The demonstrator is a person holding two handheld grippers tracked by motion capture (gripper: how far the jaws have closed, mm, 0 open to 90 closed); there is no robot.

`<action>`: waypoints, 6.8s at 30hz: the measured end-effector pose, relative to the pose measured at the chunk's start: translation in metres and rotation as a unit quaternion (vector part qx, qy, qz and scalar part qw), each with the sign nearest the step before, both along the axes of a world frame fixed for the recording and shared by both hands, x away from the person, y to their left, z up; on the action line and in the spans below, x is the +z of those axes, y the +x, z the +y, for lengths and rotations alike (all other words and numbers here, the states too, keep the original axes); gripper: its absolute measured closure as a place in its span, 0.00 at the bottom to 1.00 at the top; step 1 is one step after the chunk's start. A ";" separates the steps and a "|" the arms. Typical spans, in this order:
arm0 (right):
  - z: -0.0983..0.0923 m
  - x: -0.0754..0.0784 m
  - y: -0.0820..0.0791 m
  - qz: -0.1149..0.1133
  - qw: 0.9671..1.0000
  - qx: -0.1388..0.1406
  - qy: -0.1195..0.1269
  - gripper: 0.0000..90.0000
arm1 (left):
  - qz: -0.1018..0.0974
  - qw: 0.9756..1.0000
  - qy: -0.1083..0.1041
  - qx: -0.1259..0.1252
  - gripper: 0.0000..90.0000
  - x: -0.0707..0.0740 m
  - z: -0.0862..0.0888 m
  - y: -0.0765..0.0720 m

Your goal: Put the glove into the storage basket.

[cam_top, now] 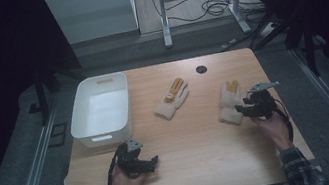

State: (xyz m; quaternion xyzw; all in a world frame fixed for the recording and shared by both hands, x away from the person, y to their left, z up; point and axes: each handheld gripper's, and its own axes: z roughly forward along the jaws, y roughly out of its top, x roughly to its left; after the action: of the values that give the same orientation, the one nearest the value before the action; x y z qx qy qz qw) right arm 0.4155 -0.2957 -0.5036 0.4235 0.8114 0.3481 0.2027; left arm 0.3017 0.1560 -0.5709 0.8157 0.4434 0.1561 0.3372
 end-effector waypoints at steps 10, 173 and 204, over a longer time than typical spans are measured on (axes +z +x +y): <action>0.017 -0.008 0.036 0.004 1.000 0.007 -0.022 0.39 | 0.000 1.000 0.000 -0.001 0.02 0.000 0.000 0.000; 0.216 -0.036 0.118 0.030 0.990 0.138 -0.009 0.74 | 0.000 1.000 -0.001 0.000 0.02 0.000 0.000 0.000; 0.184 0.034 0.073 0.010 0.979 0.205 0.016 0.73 | 0.000 1.000 -0.001 0.000 0.02 0.000 0.000 0.000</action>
State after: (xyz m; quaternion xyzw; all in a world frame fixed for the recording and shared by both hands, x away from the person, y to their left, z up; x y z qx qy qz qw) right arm 0.4881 -0.1120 -0.4695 0.2547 0.8772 0.3912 0.1123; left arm 0.3018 0.1561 -0.5710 0.8155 0.4435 0.1558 0.3376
